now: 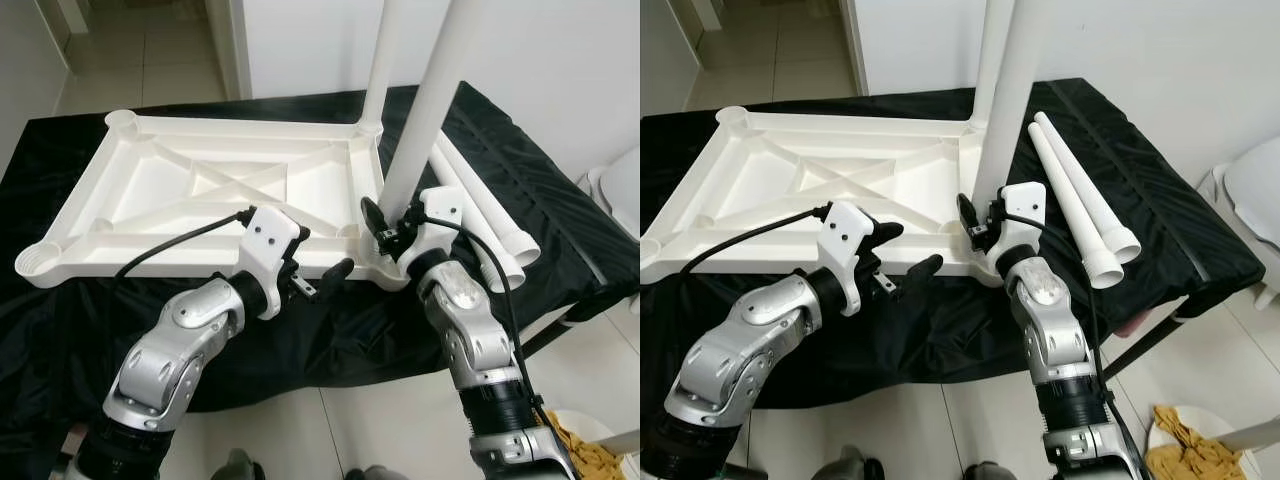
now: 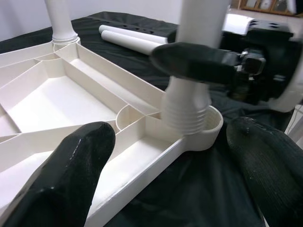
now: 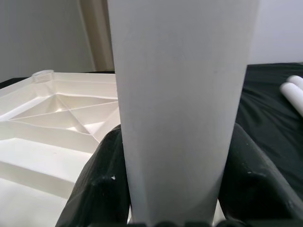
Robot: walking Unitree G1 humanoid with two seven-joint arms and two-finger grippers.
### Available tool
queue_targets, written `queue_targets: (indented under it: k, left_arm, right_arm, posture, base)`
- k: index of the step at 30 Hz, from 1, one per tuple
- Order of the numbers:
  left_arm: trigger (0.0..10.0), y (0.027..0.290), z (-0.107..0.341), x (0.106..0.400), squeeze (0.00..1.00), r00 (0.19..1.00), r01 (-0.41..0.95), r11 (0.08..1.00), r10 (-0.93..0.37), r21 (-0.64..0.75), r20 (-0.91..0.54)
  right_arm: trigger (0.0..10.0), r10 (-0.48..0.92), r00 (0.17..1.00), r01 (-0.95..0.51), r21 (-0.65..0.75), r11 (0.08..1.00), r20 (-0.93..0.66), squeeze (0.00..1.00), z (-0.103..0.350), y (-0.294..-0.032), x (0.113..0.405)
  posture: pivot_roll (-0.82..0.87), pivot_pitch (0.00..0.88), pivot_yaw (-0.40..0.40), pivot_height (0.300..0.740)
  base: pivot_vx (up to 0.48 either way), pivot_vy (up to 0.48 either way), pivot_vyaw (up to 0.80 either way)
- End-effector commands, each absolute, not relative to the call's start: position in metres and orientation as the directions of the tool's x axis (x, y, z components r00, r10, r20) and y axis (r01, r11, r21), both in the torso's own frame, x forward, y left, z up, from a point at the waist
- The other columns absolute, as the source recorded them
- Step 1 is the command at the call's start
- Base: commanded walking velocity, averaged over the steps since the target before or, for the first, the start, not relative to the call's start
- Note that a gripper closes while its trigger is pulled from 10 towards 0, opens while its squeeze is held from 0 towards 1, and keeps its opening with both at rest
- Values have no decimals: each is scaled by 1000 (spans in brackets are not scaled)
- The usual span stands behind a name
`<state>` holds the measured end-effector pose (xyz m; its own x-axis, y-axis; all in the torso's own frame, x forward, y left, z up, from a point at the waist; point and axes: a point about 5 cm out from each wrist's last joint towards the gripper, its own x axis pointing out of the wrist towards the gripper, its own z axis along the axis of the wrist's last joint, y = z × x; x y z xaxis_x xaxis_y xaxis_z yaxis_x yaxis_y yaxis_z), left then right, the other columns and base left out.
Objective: Building children table
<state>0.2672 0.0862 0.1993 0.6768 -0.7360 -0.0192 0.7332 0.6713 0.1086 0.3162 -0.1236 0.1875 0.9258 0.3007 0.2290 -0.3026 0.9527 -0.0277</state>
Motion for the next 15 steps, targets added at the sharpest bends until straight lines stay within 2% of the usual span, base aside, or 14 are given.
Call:
queue_targets:
  k: [1, 7, 15]
  left_arm:
    - [10000, 79, 199, 259, 0, 514, 854, 507, -857, 118, -37]
    - [10000, 79, 198, 261, 0, 509, 857, 502, -860, 117, -45]
    - [10000, 79, 200, 262, 0, 507, 859, 499, -861, 116, -45]
  right_arm:
    - [10000, 246, 932, -250, -21, 968, 266, 0, 192, -129, 313]
    - [10000, 158, 952, -162, -6, 987, 263, 0, 188, -137, 310]
    - [10000, 142, 962, -149, 13, 989, 235, 0, 181, -138, 310]
  posture:
    - [-38, 46, 14, 740]
    - [-42, 49, 20, 740]
    - [-37, 56, 21, 740]
  base:
    - [0, 0, 0]
    - [0, 0, 0]
    - [0, 0, 0]
